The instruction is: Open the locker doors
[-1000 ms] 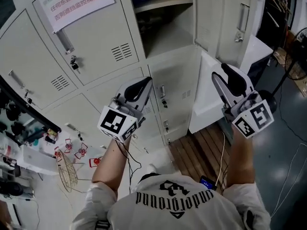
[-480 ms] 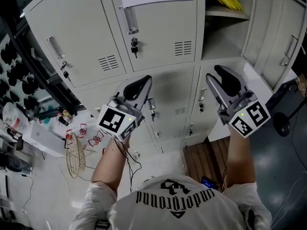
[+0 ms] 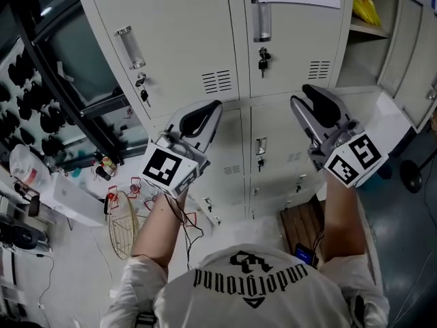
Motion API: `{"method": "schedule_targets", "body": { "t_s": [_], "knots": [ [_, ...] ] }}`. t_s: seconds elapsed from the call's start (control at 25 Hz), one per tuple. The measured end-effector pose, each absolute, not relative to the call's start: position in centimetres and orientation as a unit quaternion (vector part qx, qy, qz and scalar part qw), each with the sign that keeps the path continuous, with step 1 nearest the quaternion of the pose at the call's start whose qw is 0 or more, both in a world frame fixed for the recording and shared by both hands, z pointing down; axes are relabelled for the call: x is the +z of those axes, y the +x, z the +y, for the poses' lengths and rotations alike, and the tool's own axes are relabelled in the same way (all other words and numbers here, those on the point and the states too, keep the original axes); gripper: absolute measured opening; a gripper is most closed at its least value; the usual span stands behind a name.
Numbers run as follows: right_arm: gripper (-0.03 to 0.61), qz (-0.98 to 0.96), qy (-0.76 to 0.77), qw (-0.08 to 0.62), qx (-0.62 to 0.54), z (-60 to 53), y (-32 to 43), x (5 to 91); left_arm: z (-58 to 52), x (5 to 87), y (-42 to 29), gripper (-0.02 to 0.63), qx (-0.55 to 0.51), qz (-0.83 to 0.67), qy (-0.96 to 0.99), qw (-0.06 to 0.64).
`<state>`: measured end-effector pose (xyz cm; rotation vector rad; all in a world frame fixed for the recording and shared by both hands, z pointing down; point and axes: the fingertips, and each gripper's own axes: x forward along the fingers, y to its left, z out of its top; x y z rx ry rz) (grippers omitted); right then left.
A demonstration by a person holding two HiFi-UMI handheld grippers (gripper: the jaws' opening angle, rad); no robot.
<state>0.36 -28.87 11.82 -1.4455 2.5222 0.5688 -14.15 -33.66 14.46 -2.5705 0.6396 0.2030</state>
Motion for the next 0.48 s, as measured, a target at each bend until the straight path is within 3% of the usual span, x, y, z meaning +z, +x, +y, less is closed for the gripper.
{"method": "schedule_targets", "body": {
  "t_s": [0.48],
  "knots": [
    [0.153, 0.803, -0.562, 0.055, 0.189, -35.1, -2.5, 10.0, -34.6, 12.7, -16.1, 0.008, 0.091, 0.196, -0.944, 0.25]
  ]
}}
